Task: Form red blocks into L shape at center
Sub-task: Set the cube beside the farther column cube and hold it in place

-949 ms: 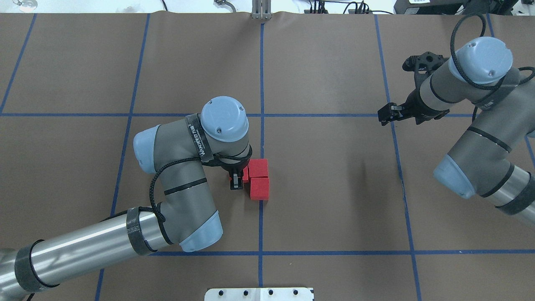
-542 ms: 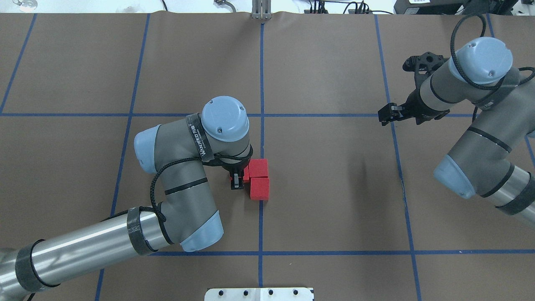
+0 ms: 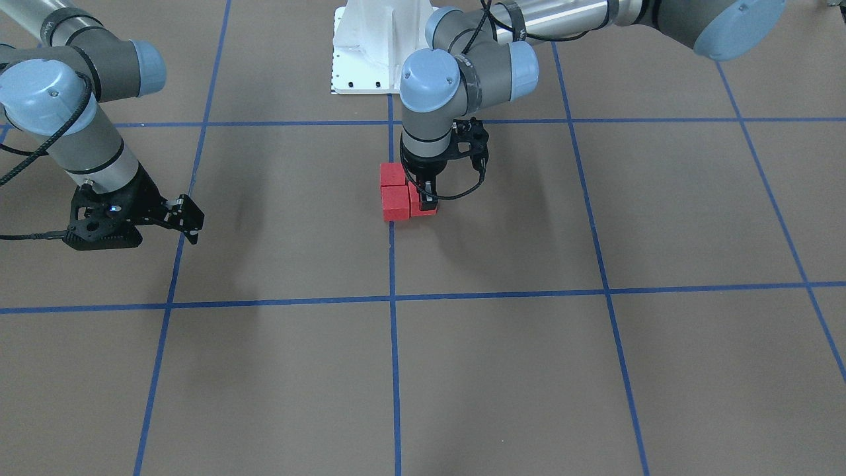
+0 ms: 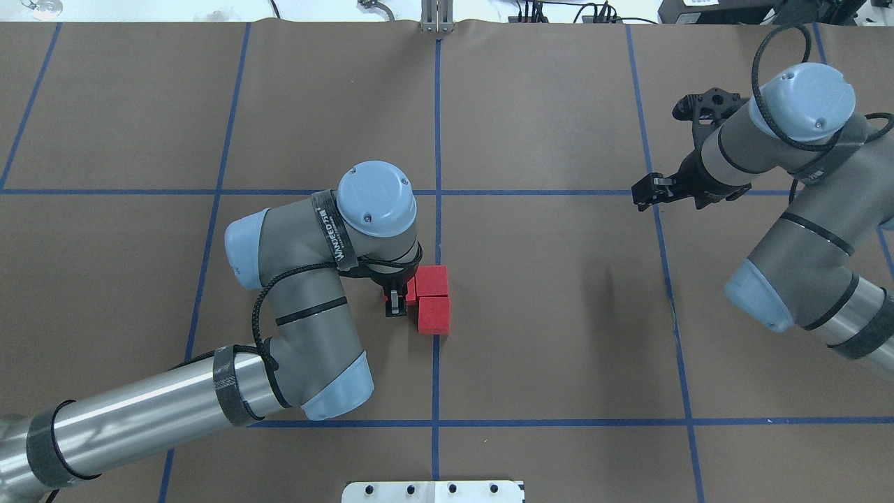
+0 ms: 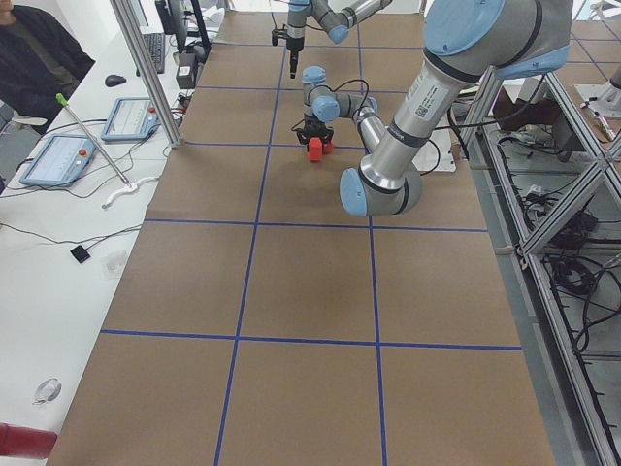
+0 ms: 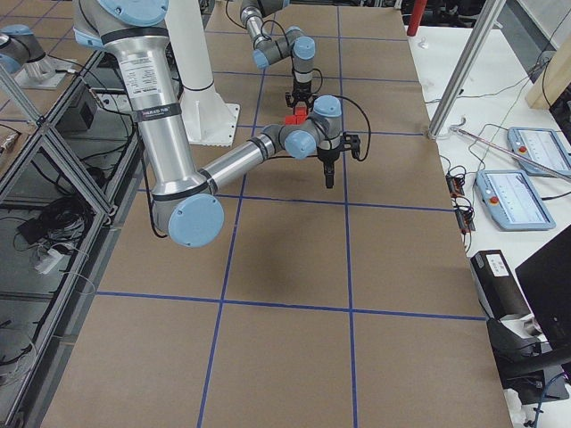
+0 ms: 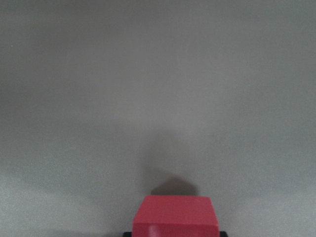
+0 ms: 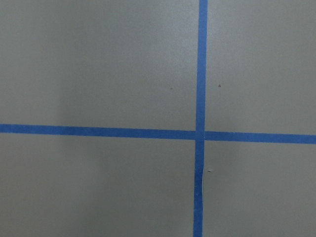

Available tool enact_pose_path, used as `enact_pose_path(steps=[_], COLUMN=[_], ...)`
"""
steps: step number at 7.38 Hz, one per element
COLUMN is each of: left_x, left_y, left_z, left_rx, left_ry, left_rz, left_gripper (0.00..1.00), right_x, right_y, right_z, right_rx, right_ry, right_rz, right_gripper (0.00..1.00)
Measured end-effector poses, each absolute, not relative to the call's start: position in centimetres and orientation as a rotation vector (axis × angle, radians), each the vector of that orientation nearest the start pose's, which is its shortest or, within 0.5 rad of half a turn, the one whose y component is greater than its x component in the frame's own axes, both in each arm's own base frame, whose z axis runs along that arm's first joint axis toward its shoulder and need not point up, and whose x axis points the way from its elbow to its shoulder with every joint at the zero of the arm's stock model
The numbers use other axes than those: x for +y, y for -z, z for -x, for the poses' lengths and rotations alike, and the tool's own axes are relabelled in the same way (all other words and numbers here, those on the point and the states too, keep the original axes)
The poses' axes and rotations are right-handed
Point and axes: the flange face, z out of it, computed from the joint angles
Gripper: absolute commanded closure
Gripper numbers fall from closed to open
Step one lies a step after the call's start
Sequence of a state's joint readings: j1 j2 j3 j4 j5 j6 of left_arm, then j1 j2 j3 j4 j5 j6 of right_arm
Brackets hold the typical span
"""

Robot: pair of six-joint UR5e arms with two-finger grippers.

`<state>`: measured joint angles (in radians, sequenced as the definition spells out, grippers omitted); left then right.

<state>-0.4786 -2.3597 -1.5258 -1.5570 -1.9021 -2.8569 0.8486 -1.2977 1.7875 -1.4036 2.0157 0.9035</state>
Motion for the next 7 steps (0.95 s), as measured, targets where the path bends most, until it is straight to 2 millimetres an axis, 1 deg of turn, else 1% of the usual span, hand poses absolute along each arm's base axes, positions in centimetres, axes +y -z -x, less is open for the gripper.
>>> enact_pose_path(steps=[5,6,7], left_x=[-42.49,-42.50,-42.50], left_y=[-20.00,-20.00,-19.95], left_z=[-59.98,-60.00,-60.00], left_rx=[0.605,0.606,0.610], left_ry=[1.543,1.543,1.542], left_rz=[0.642,0.643,0.644], left_gripper=[1.00,0.57,0.01], right_x=[-50.60,-50.61,-50.62], right_y=[-39.80,-39.82,-39.83], right_z=[32.53,32.53,32.53], right_rx=[-0.762,-0.762,-0.762], right_ry=[-0.026,-0.026,-0.026], right_rz=[-0.132,-0.132,-0.132], right_gripper=[0.00,0.00,0.00])
